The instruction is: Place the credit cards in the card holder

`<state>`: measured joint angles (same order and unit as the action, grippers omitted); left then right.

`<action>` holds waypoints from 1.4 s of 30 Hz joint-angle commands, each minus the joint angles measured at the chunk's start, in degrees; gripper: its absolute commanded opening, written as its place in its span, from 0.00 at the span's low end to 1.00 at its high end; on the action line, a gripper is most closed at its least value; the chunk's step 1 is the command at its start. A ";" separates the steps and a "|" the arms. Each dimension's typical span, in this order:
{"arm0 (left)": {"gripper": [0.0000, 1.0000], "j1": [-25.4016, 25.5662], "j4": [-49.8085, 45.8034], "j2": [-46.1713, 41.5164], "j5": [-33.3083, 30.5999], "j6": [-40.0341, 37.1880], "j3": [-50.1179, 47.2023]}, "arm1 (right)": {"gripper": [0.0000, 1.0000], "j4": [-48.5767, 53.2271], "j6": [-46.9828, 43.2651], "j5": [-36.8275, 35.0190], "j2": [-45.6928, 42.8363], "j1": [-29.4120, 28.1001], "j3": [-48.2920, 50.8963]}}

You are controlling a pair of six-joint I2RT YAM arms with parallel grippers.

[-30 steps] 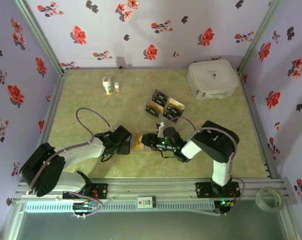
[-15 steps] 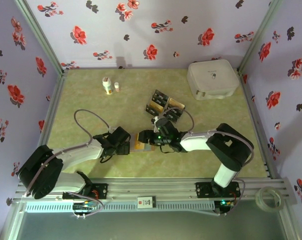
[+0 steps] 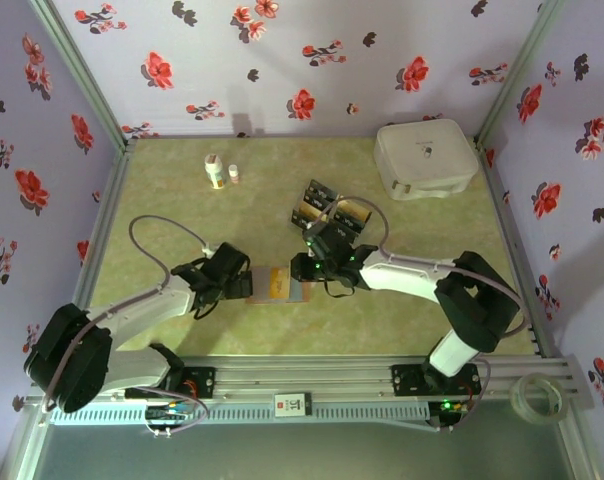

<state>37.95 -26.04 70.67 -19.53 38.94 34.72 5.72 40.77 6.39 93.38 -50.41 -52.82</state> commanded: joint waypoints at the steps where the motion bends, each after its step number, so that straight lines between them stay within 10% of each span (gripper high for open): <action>1: 1.00 -1.68 -2.45 1.66 -1.25 -1.66 1.78 | 0.13 6.85 -2.55 -3.51 3.02 -1.49 -3.80; 42: 1.00 -1.57 0.55 11.66 2.53 -1.78 2.53 | 0.07 10.50 -3.35 -4.90 14.06 -5.11 -13.10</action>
<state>36.05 -26.24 80.51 -17.93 38.35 36.80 16.21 37.87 1.10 106.24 -54.76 -63.99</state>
